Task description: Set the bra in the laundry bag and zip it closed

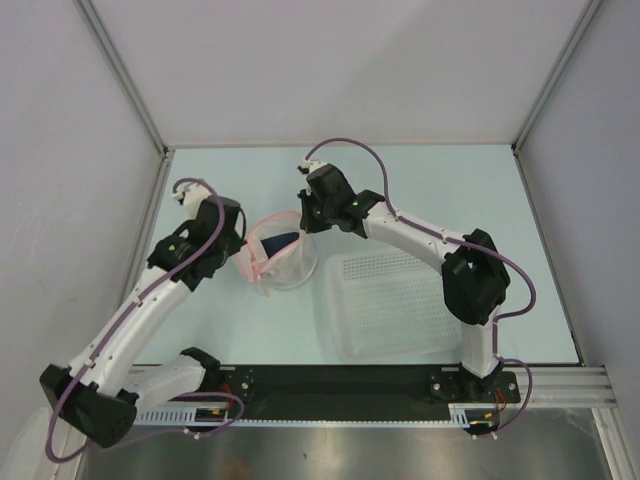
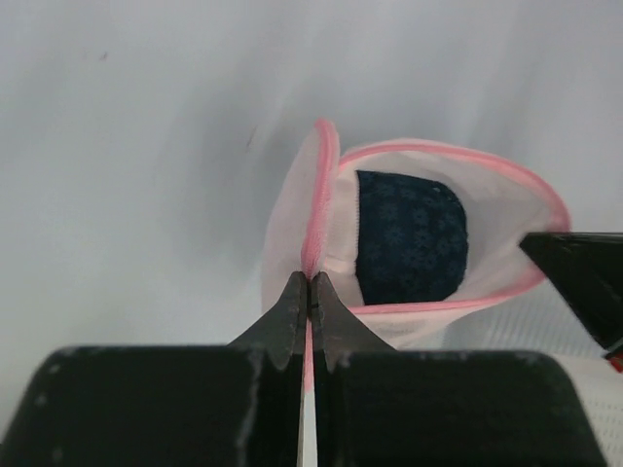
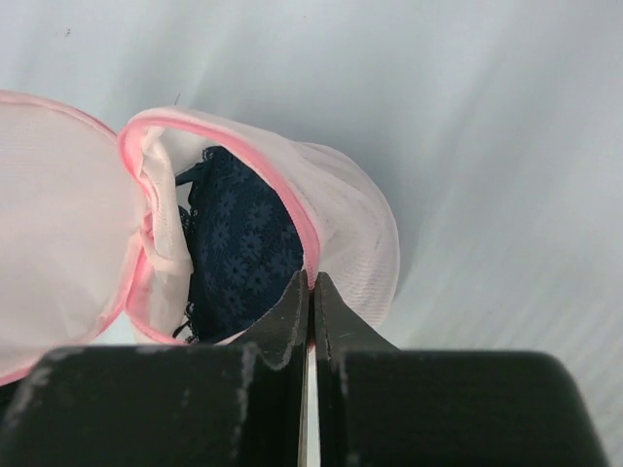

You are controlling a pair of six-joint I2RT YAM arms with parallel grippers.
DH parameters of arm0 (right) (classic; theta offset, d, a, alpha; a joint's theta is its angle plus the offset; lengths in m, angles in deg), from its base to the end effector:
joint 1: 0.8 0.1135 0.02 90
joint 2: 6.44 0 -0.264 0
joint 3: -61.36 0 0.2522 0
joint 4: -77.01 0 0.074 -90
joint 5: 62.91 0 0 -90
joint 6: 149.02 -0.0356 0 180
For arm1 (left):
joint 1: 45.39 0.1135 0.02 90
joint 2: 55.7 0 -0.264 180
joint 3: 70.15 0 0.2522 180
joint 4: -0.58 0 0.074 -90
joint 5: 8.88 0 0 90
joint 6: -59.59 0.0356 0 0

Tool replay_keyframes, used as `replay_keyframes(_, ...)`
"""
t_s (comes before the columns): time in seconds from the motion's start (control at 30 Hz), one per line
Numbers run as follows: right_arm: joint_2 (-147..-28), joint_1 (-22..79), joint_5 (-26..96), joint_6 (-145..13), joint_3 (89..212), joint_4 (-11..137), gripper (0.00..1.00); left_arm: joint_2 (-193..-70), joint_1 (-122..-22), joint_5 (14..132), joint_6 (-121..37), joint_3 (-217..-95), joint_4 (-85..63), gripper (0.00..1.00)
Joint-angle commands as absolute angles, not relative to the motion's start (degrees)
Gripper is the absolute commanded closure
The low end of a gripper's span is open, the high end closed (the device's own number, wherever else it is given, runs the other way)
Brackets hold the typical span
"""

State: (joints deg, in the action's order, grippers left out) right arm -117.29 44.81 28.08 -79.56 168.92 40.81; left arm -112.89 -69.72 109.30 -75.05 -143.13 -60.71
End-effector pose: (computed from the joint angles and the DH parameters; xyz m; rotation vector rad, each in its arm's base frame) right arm 0.3146 0.3222 0.2760 -0.5169 2.2812 0.6191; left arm 0.1832 -0.0644 0.3288 -0.6212 2.1639 -0.0554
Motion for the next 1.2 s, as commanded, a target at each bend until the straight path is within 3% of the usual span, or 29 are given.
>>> replay_keyframes(0.0, -118.2, 44.3, 29.3, -80.4, 170.7, 43.6, 0.98, -119.4, -77.2, 118.6, -75.9, -154.6, -62.1, 1.00)
replay_keyframes(0.27, -118.2, 41.9, 30.9, -88.1, 168.1, 44.0, 0.93, -141.2, -80.9, 112.1, -70.8, -169.3, -61.1, 1.00)
replay_keyframes(0.43, -116.8, 39.7, 31.4, -94.3, 165.9, 44.8, 0.82, -146.8, -81.0, 108.5, -67.8, -170.6, -56.8, 1.00)
replay_keyframes(0.57, -111.9, 37.4, 29.2, -96.5, 160.6, 46.9, 0.66, -146.8, -80.9, 103.3, -66.1, -167.9, -52.2, 1.00)
replay_keyframes(0.67, -108.2, 35.9, 29.8, -97.0, 156.6, 47.6, 0.60, -146.2, -80.9, 100.2, -64.5, -166.4, -48.7, 0.94)
replay_keyframes(0.77, -104.5, 34.6, 30.0, -96.6, 153.5, 48.1, 0.54, -146.5, -80.7, 95.1, -61.6, -166.4, -46.7, 0.74)
replay_keyframes(0.83, -101.8, 34.6, 29.6, -96.5, 151.5, 48.6, 0.50, -145.5, -80.0, 90.2, -60.2, -165.9, -45.7, 0.67)
replay_keyframes(0.87, -100.9, 34.6, 29.4, -96.5, 150.9, 48.8, 0.44, -144.9, -79.4, 88.0, -58.7, -165.5, -43.9, 0.56)
replay_keyframes(0.97, -98.5, 34.6, 28.8, -96.7, 149.4, 49.1, 0.32, -142.5, -76.2, 77.1, -56.3, -164.6, -42.5, 0.49)
replay_keyframes(1.03, -97.8, 35.1, 29.3, -97.8, 149.3, 48.8, 0.19, -138.5, -73.3, 74.6, -55.4, -163.3, -42.3, 0.46)
replay_keyframes(1.07, -97.7, 35.4, 29.6, -98.6, 149.1, 48.9, 0.14, -137.1, -71.6, 73.7, -55.3, -162.6, -42.3, 0.32)
replay_keyframes(1.13, -97.8, 37.3, 31.6, -102.8, 147.7, 51.5, 0.03, -132.5, -65.7, 68.9, -55.2, -159.7, -40.6, 0.14)
replay_keyframes(1.17, -98.4, 38.0, 32.1, -104.7, 147.3, 52.7, 0.00, -131.3, -63.7, 67.4, -55.1, -158.9, -40.5, 0.13)
